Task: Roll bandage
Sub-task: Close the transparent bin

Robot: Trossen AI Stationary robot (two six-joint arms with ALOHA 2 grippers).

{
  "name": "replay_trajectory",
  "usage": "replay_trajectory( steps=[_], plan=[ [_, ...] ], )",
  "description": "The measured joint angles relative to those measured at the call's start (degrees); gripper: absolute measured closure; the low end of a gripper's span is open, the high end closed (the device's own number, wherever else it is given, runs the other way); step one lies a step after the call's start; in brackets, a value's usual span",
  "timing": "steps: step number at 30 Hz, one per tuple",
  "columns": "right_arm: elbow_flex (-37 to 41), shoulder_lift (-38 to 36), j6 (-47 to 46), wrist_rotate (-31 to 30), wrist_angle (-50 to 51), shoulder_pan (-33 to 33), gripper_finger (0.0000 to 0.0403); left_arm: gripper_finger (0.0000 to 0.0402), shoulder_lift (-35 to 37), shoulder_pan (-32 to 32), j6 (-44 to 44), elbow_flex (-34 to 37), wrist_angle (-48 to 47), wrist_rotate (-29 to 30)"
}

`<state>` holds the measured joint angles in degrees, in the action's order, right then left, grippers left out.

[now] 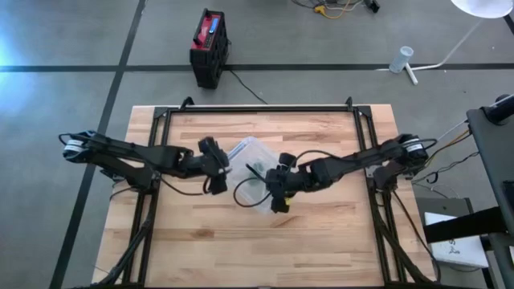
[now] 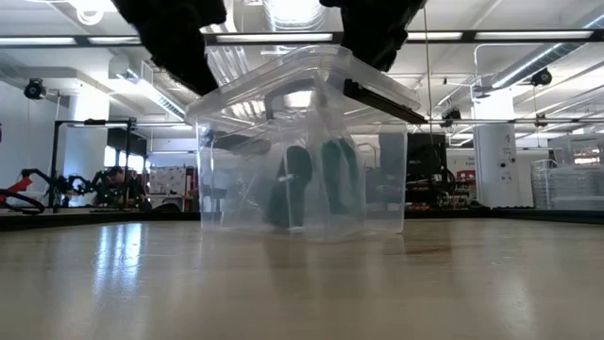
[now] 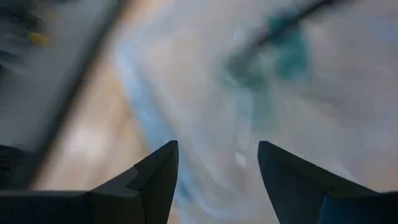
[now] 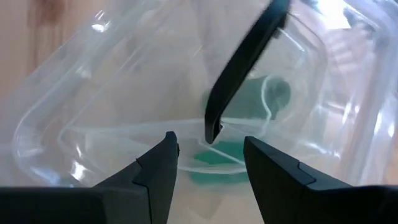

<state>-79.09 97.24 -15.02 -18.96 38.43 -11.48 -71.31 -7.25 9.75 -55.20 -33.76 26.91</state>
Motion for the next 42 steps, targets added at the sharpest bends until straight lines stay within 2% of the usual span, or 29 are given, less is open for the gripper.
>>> replay_trajectory(
  steps=[4,7,10,13,18,21,25,28,30,32,37,42],
  plan=[
    [0.0,-0.7,10.7,4.9,2.9,3.2,0.0224,0.0194,-1.6,-1.0,5.8,0.1,0.8,-11.3],
    [0.2,-1.7,20.6,5.2,3.3,5.8,0.0224,0.0193,-2.3,-3.3,9.4,-0.2,1.3,-14.1],
    [0.1,-2.6,26.4,4.7,2.5,7.6,0.0224,0.0192,-2.3,-6.4,10.7,-1.2,0.5,-14.2],
    [-0.7,-3.5,27.9,5.3,3.6,8.0,0.0224,0.0194,-1.8,-8.2,9.6,-3.6,-1.9,-12.2],
    [-0.2,-9.0,26.2,7.8,1.7,7.8,0.0224,0.0199,-1.0,-7.7,1.9,-6.8,2.1,-8.0],
    [1.6,-11.1,23.1,12.6,-1.7,7.8,0.0224,0.0205,-2.1,-6.0,-2.3,-6.6,7.5,-8.5],
    [5.5,-11.9,21.0,19.4,-12.5,6.2,0.0224,0.0214,-3.3,-3.9,-4.8,-6.5,7.9,-8.0],
    [8.3,-10.4,21.0,26.3,-21.4,5.2,0.0224,0.0223,-3.3,-2.7,-4.9,-6.6,8.0,-7.5],
    [9.4,-8.3,21.0,28.2,-25.0,5.1,0.0224,0.0229,-2.9,-2.5,-4.9,-6.6,7.9,-7.3],
    [9.6,-6.4,21.6,25.8,-25.2,5.6,0.0224,0.0235,-2.7,-2.5,-4.9,-6.6,7.9,-7.4],
    [9.5,-5.1,22.8,8.7,-24.9,8.2,0.0224,0.0247,-2.6,-2.8,-4.8,-6.6,8.0,-8.6],
    [9.4,-8.0,23.8,7.0,-22.9,9.6,0.0224,0.0259,-3.5,-2.2,-4.8,-6.2,10.5,-11.5]
  ],
)
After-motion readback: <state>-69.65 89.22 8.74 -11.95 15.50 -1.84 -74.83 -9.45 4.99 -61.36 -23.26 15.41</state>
